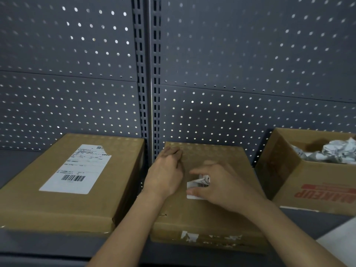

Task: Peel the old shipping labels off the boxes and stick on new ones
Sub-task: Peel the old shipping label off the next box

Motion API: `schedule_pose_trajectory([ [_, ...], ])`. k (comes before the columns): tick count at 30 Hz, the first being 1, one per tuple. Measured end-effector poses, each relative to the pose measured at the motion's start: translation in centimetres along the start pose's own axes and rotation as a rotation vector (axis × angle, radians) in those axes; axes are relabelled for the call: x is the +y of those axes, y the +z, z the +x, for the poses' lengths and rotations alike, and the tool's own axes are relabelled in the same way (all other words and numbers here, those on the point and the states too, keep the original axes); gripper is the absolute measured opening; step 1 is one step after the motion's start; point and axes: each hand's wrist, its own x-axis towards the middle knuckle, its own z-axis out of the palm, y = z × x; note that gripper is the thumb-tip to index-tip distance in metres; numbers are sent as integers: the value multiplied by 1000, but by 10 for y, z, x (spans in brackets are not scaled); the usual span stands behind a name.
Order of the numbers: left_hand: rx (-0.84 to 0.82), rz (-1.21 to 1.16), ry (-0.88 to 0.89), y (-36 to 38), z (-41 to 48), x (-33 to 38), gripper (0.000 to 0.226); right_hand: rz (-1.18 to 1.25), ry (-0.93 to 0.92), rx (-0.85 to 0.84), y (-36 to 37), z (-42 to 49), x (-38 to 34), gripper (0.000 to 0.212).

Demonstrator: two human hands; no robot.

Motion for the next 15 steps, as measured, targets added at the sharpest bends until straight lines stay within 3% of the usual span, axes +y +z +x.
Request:
schedule_pose_trajectory([
  [4, 1, -7, -6, 3, 1, -2, 50, 25, -92, -15, -1, 1, 10, 11],
  [15, 14, 5, 4, 3, 0, -1, 51, 191, -192, 20, 3, -12, 25, 16],
])
